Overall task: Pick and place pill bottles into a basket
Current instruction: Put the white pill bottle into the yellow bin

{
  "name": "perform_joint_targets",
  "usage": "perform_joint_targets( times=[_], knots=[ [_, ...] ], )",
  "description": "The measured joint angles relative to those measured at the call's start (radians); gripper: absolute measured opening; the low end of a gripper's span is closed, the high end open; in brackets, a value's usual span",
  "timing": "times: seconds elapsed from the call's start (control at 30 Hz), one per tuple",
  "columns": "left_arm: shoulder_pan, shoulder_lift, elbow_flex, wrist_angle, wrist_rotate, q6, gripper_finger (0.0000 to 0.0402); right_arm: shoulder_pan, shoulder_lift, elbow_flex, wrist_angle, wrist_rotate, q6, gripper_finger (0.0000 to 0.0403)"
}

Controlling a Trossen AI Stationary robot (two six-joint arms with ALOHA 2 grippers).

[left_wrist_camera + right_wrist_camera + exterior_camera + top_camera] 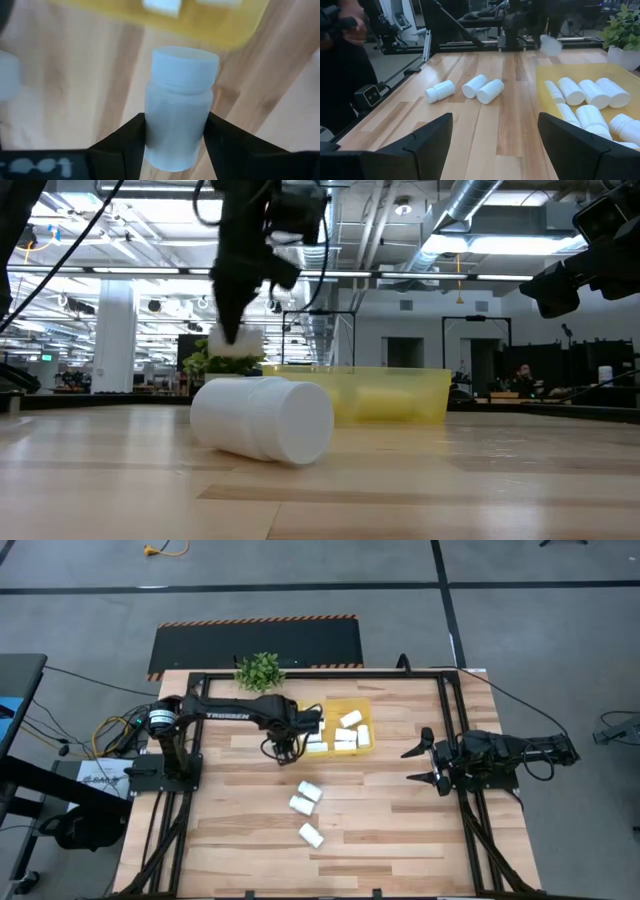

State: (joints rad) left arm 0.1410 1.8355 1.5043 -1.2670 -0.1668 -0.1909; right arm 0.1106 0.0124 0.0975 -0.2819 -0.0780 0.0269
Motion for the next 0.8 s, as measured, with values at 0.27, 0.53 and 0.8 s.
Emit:
perform_joint_targets(
  times=[0.27,0.53,0.8],
  knots=[
    [0.0,0.0,0.181,0.082,-0.105,-0.253,0.0165,0.0,0.0,0.0,0.0,0.0,0.0,0.0286],
    [0.003,0.0,0.211,0.238,-0.169,-0.547,0.0165,0.0,0.0,0.0,0.0,0.0,0.0,0.0286],
    [0.034,0.02,0.213,0.359,-0.139,-0.551,0.0165,0.0,0.0,0.0,0.0,0.0,0.0,0.0286]
  ],
)
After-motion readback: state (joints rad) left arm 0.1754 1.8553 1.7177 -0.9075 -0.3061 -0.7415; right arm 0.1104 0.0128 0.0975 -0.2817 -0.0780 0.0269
